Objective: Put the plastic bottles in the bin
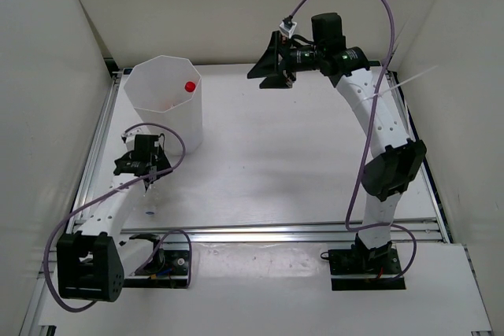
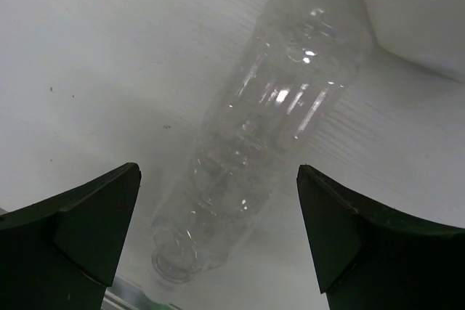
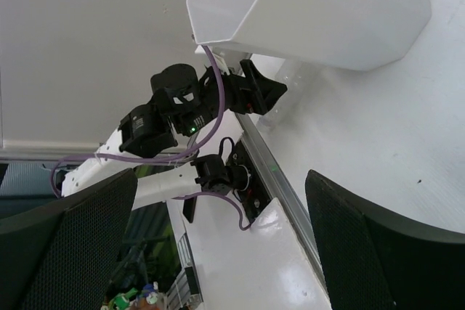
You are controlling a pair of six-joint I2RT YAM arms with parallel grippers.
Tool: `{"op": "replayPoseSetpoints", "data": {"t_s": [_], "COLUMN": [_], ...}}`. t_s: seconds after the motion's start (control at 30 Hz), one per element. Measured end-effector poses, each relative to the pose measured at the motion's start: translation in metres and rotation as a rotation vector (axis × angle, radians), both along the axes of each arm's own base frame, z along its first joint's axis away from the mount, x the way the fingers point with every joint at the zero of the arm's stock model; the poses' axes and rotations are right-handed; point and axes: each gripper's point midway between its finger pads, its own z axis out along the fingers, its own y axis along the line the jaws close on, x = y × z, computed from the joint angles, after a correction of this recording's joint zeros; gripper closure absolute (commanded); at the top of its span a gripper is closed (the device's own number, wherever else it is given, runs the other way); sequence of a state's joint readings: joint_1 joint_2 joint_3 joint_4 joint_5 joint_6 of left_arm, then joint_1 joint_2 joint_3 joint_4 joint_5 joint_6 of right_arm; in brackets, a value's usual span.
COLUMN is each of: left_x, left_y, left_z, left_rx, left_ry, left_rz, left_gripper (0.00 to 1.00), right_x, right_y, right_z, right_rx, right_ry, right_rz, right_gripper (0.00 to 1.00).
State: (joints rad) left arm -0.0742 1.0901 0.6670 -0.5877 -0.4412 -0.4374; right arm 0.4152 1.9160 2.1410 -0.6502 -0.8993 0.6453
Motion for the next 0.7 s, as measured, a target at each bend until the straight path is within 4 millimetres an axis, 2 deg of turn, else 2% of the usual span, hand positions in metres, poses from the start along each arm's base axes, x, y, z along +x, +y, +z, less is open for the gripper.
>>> {"op": "replayPoseSetpoints", "data": {"t_s": [0.2, 0.27, 0.3, 0.37, 0.4, 0.43, 0.6, 0.7], "left_x": [-0.01, -0.014, -0.015, -0.015, -0.012, -0.011, -0.011, -0.007], "left_y": [-0.003, -0.006, -0.007, -0.01, -0.013, -0.014, -0.024, -0.025], "left_z": [-0.033, -0.041, -0.044, -0.046, -0.044, -0.042, -0.022, 0.016], "left_rx": [-0.025, -0.046, -0.056, -0.076, -0.091, -0.097, -0.15, -0.17], "left_ry": [0.036, 0.046, 0.048, 0.04, 0.023, 0.013, -0.036, -0.097], "left_rz": [0.033, 0.044, 0.048, 0.052, 0.043, 0.041, 0.001, 0.022], "left_gripper": [0.0, 0.13, 0.33, 0.49, 0.63, 0.66, 0.69, 0.68], "right_x": [0.007, 0.008, 0.008, 0.007, 0.007, 0.007, 0.005, 0.004], "right_y": [-0.015, -0.018, -0.018, -0.019, -0.019, -0.019, -0.019, -0.019], "right_z": [0.0, 0.001, 0.002, 0.002, 0.003, 0.003, 0.003, 0.003], "right_rx": [-0.002, -0.001, -0.001, 0.0, 0.0, 0.0, 0.004, 0.005], "right_ry": [0.004, 0.003, 0.001, 0.0, 0.0, 0.0, 0.004, 0.006], "right_rz": [-0.035, -0.041, -0.042, -0.042, -0.042, -0.042, -0.032, -0.029], "right_gripper": [0.0, 0.0, 0.0, 0.0, 0.0, 0.0, 0.0, 0.0]}}
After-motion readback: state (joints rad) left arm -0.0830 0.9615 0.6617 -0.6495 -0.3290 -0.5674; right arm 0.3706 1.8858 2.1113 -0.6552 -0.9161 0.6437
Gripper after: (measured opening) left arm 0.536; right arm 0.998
